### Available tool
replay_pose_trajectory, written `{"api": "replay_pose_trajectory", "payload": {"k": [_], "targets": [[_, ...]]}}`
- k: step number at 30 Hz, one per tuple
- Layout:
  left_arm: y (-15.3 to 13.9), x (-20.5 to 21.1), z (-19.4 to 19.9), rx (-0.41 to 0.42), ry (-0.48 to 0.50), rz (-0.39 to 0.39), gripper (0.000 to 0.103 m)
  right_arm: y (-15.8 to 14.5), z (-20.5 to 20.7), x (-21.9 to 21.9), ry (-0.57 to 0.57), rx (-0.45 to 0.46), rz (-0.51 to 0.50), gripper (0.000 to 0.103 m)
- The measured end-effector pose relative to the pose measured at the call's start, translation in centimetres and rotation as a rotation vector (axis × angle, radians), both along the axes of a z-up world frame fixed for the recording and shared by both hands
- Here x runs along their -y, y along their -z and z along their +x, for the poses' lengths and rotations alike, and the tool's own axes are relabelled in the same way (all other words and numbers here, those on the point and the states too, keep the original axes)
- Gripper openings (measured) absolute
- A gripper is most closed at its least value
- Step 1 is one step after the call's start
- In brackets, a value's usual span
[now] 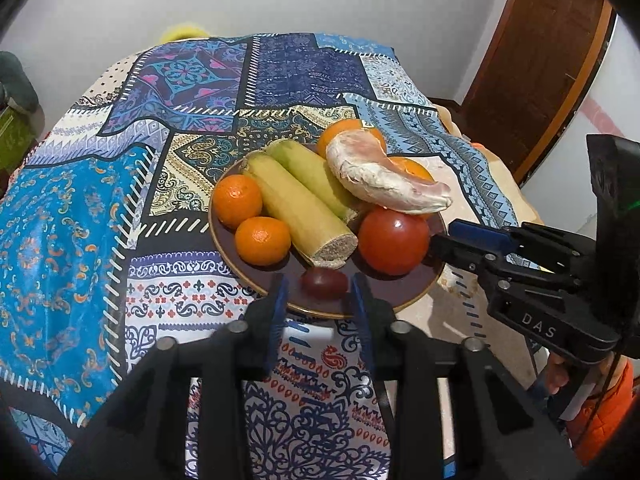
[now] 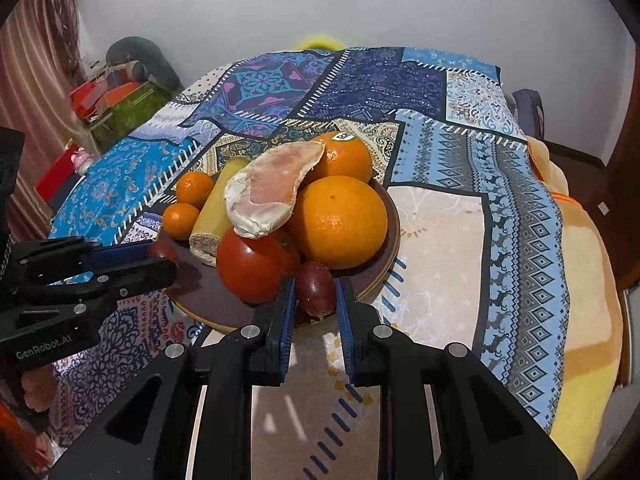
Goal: Organize fruits
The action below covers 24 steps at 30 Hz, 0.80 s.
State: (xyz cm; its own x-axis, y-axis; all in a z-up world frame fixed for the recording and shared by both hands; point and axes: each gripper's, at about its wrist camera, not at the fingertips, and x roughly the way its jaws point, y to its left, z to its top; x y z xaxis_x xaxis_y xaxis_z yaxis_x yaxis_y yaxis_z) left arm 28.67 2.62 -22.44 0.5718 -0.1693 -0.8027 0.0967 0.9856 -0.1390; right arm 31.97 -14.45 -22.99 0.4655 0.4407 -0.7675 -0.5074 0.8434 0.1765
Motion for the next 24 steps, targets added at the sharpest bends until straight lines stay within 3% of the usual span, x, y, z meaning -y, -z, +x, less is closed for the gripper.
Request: {"api": "replay_pose_trajectory", "payload": {"k": [4,11,16,24], "targets": [[-0.7,-0.2,-0.5,0.018,-0.006,-0.001,0.043,-0.4,-0.1,0.4,0.017,0.008,0.005,0.033],[-4.8,-0.7,-3.4,0.099,-0.040,0.000,0.043,-3.6,-1.8,1.6,0.039,0.065,0.025,0.033],[-10.6,-0.6,-7.8,0.239,-0.076,0.010,0.043,-8.3,-4.8,2.9,0.065,0.170,0.071,0.033],[-20.2,0.5,-17.3,0.519,-0.116,0.036,0.043,-18.1,-13.4,5.6,0.093,0.416,0.186,0.034]]}}
